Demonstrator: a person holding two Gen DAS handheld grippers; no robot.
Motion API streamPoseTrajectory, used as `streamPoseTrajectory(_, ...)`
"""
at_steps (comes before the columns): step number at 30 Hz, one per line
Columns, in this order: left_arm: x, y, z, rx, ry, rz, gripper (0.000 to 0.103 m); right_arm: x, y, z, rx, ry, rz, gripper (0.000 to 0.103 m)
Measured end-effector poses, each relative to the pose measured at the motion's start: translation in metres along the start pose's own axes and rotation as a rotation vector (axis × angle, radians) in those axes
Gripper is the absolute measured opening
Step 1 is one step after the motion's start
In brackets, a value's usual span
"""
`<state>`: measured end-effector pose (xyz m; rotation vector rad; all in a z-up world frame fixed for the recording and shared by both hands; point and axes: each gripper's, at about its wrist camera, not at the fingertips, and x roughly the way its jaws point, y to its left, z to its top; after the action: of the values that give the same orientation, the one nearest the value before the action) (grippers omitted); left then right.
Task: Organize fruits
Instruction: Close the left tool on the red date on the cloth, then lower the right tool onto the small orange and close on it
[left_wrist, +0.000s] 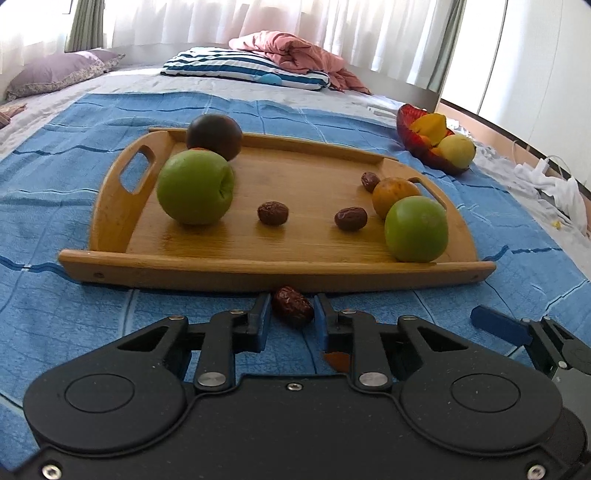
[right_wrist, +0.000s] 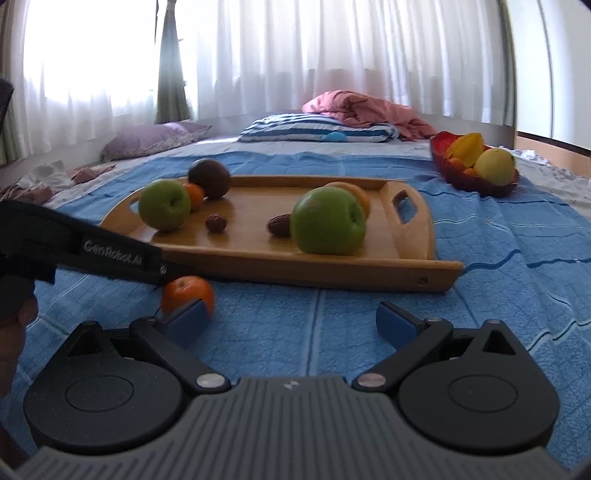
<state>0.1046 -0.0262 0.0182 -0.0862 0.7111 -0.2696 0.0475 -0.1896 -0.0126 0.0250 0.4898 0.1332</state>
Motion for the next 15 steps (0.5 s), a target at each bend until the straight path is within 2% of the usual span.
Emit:
streamPoseTrajectory(2,-0.001,0.0,0.0,0.005,-0.005,0.014,0.024,0.001,0.005,-0.001,-0.023,0.023,0.037,0.099)
streamPoseTrajectory(6,-0.004,0.003,0.0,0.002,-0.006,0.02,0.024,0.002,0.024,-0.005,-0.133,0.019,0.027,0.09)
streamPoseTrajectory(15,-0.009,0.006,0.0,0.013,-0.011,0.042,0.024,0.003,0.032,0.002,-0.108,0.023,0.077,0.065)
